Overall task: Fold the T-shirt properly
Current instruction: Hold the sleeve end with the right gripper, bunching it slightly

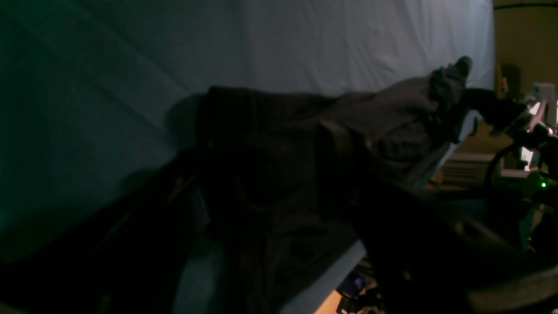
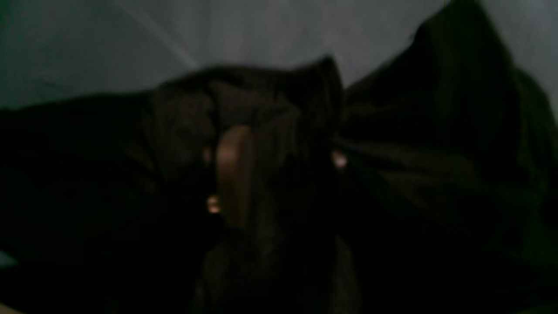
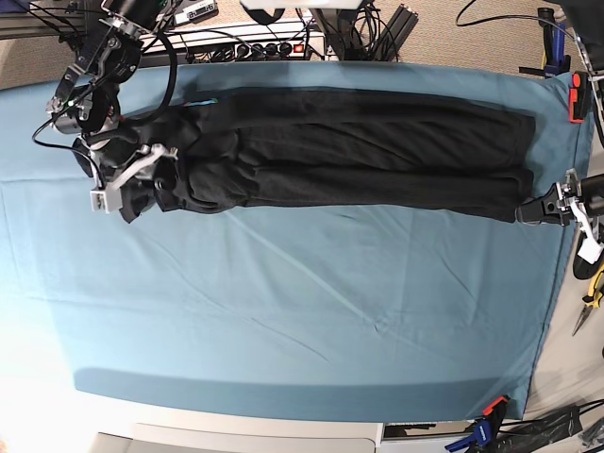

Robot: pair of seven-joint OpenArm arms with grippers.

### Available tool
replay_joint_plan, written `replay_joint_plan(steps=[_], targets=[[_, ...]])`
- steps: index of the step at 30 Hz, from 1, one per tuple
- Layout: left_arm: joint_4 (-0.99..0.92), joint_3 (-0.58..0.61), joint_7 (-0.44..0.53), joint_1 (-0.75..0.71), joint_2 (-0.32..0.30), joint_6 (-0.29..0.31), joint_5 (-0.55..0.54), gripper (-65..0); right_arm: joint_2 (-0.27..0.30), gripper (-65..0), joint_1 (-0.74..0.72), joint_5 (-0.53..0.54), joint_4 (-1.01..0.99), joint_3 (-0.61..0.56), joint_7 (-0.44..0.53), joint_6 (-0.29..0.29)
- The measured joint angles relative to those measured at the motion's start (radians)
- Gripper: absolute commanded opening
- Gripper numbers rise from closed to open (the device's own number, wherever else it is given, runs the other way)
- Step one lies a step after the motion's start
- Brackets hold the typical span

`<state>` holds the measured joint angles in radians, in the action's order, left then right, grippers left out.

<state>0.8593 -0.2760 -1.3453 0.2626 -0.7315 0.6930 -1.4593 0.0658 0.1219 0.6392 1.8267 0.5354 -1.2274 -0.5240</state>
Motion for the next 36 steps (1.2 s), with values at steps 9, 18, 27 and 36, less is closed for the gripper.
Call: replay_joint_plan(steps=[9,18,27,36], targets=[[0.000,0.000,0.001,0.000,0.000,0.000,0.000,-34.1,0.000,-37.3,-0.031,-0.093,-0.002,0.000,0.074,0.083],[0.000,0.000,0.004,0.000,0.000,0.000,0.000,-34.1,-0.026,-37.3,-0.059,-0.072,-0.135,0.000,0.064,0.091],[0.000,0.000,0.004,0.000,0.000,0.000,0.000,-34.1,-0.027,-37.3,-0.061,-0.024,-0.135,0.000,0.036,0.082],[0.000,0.000,0.004,0.000,0.000,0.000,0.000,-34.1,-0.027,-37.4,-0.061,0.026,-0.135,0.000,0.015,0.046]])
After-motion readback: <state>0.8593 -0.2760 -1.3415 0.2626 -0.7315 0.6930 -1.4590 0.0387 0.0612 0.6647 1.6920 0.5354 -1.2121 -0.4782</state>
